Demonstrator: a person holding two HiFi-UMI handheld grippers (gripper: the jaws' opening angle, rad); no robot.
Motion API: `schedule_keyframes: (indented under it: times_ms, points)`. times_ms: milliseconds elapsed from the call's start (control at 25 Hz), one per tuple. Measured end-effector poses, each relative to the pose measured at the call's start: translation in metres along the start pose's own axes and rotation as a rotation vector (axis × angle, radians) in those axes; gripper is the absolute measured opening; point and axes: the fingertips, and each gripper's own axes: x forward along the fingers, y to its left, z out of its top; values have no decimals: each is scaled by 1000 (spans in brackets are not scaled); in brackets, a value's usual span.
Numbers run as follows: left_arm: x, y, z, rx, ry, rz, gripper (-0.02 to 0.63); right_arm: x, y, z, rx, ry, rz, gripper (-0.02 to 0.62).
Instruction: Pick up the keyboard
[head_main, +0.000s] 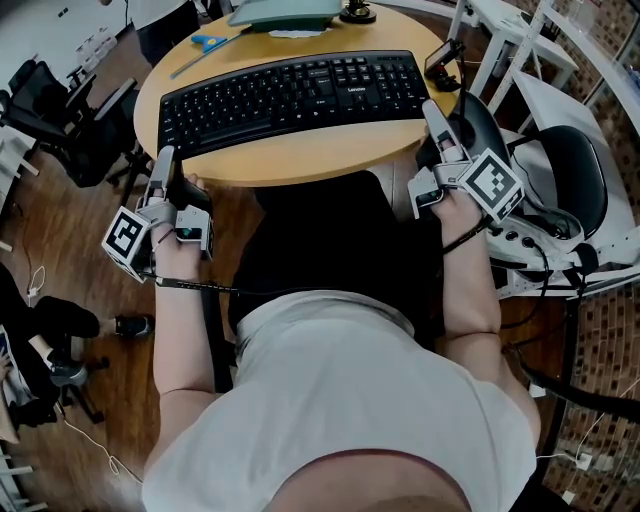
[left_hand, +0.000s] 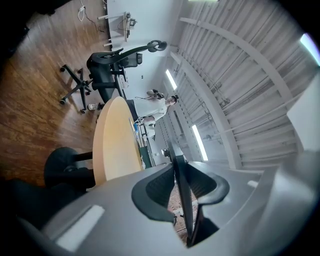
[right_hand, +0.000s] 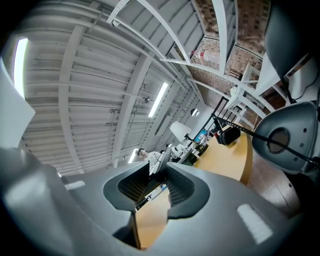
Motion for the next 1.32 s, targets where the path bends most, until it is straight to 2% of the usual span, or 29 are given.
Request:
schedule_keyframes:
  times_ms: [1320]
  points:
    - [-1,-1,0,8,-5,5,93,0,-5,-3,1,4,-14,106]
